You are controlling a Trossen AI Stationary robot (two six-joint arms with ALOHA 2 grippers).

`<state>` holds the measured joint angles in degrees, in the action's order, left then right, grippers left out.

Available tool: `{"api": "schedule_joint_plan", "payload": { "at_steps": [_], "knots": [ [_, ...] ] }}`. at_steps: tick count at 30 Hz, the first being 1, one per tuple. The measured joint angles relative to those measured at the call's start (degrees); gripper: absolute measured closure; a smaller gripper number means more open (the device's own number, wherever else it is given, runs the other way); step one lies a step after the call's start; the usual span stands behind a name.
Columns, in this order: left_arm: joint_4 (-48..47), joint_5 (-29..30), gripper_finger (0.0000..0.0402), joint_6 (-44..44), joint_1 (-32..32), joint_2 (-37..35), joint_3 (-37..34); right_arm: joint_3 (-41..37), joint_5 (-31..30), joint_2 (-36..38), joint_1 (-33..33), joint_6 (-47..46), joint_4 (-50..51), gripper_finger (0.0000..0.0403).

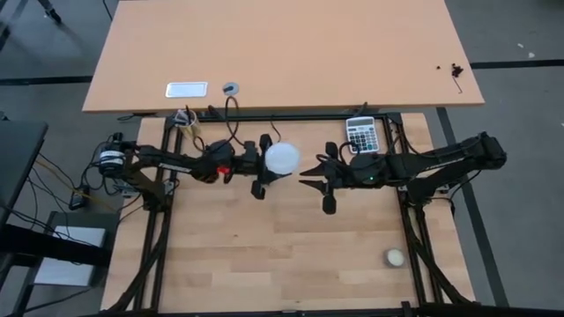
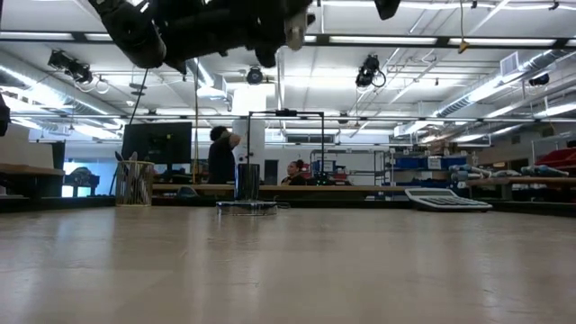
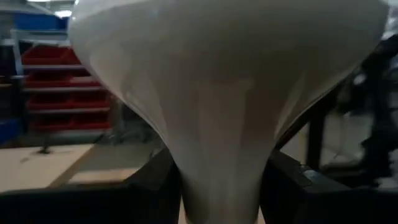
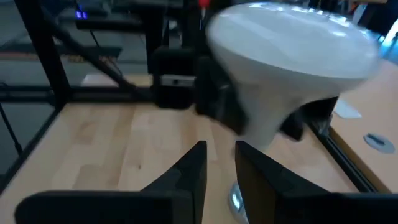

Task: Screw lightbulb
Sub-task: Insert the white lightbulb into the silver lamp

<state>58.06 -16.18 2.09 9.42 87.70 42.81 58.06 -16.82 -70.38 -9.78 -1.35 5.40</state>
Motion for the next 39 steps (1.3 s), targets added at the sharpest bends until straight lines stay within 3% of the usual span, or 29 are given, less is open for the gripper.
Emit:
{"api": "schedule_joint_plan", "payload": {
  "at_steps": [5,12,17,20,30,39],
  "knots": [
    [-6.23,1.27,0.0244,-4.76,1.34,-3.32,-1.75,0.00,0.06,0.09,0.20,0.96,3.62,0.0322],
    [-4.96,5.97,0.0244,-6.13,1.45,-8.80,-10.31,-0.03,0.56,0.09,1.78,1.40,6.74,0.0350],
    [-0.94,8.81,0.0244,-5.93,1.45,-8.50,-15.20,-4.29,5.20,-0.16,4.30,1.54,0.20,0.0391],
    [4.91,9.41,0.0244,-6.03,1.58,-8.15,-17.91,-8.10,6.39,-0.19,5.83,1.47,-5.95,0.0395],
    [13.12,9.55,0.0244,-4.98,5.98,2.35,-19.19,-16.58,8.10,-0.53,9.14,1.32,-19.98,0.0396],
    [27.61,8.27,0.0245,-1.14,9.14,15.77,-19.25,-17.18,8.13,-0.58,9.22,1.41,-21.34,0.0389]
  ]
}}
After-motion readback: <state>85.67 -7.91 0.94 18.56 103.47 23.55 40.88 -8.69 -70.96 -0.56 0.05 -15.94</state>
